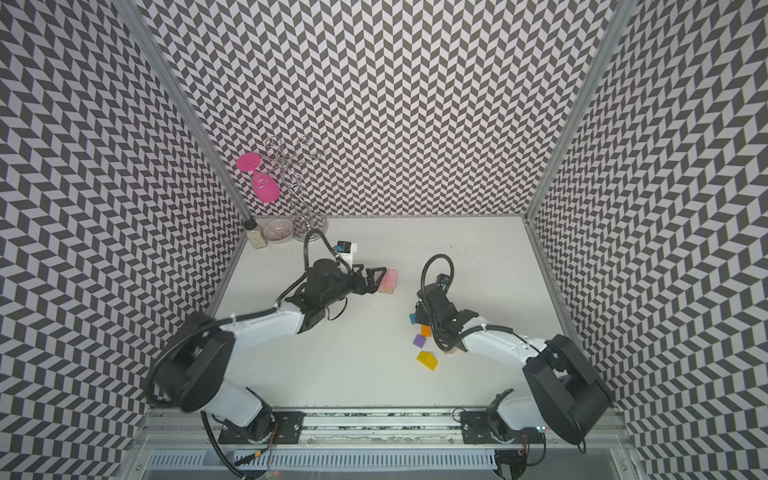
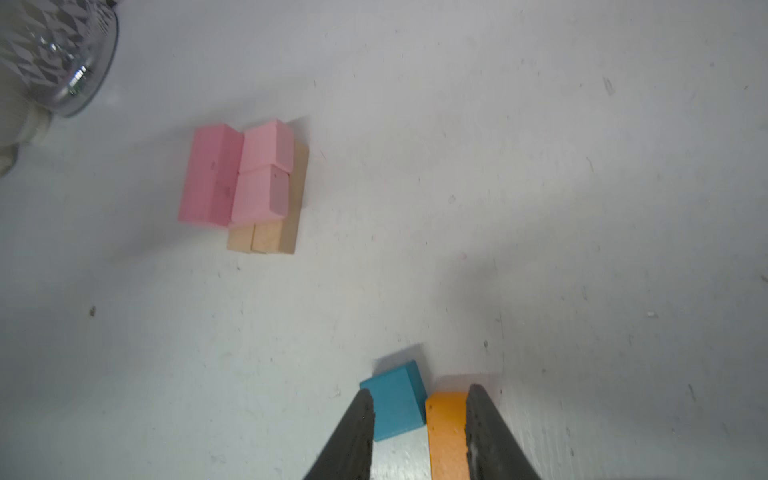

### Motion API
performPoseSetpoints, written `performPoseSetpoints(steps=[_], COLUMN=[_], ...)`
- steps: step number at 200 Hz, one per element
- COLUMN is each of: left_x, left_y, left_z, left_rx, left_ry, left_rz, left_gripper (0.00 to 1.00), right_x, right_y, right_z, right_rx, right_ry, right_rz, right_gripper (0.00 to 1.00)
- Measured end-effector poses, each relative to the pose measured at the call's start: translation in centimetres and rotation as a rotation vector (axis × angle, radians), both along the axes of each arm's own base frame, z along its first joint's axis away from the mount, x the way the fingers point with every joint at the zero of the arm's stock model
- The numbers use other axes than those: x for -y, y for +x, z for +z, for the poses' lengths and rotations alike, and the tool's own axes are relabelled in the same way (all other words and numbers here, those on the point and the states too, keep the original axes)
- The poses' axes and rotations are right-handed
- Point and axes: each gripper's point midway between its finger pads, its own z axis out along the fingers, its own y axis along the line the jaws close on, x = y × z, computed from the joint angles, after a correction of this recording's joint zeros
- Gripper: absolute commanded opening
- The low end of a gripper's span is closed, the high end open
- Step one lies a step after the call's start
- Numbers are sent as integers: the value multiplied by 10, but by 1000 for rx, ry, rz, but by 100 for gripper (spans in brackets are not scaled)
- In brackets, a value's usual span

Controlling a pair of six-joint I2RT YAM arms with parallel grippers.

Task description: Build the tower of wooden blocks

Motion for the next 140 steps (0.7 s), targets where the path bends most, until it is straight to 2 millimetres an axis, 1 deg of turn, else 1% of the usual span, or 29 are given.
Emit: performPoseSetpoints(steps=[6, 17, 25, 32, 46, 69, 77, 86, 102, 140], left_x=[-13, -37, -55, -69, -97, -143, -156, -169, -179, -185], left_y=[-9, -24, -33, -38, -44, -43, -41, -39, -39, -40], left_z=[12, 25, 27, 24, 8, -33, -42, -46, -48, -54], left_rx=[38, 95, 128, 143, 150, 84, 64, 50, 43, 38], left_ry=[-13, -25, -23, -17, 28, 148, 182, 208, 221, 231], left_rz=[36, 102, 157, 204, 312, 485, 537, 590, 639, 662], left_gripper=[100, 100, 100, 100, 100, 100, 100, 100, 100, 100], right_x=[-1, -1, 0, 2, 8, 14, 15, 16, 17, 14], right_y=[-5, -14, -20, -23, -27, -29, -29, -29, -30, -29], right_z=[-3, -10, -14, -17, -22, -26, -27, -29, -35, -36], right_rx=[-9, -24, -35, -43, -56, -61, -61, -65, -79, -71], right_ry=[-10, -29, -42, -52, -74, -96, -102, -111, -130, -139], right_rz=[11, 22, 29, 31, 19, 5, 2, -1, 0, 7], right_gripper=[37, 37, 37, 37, 37, 37, 37, 37, 37, 39])
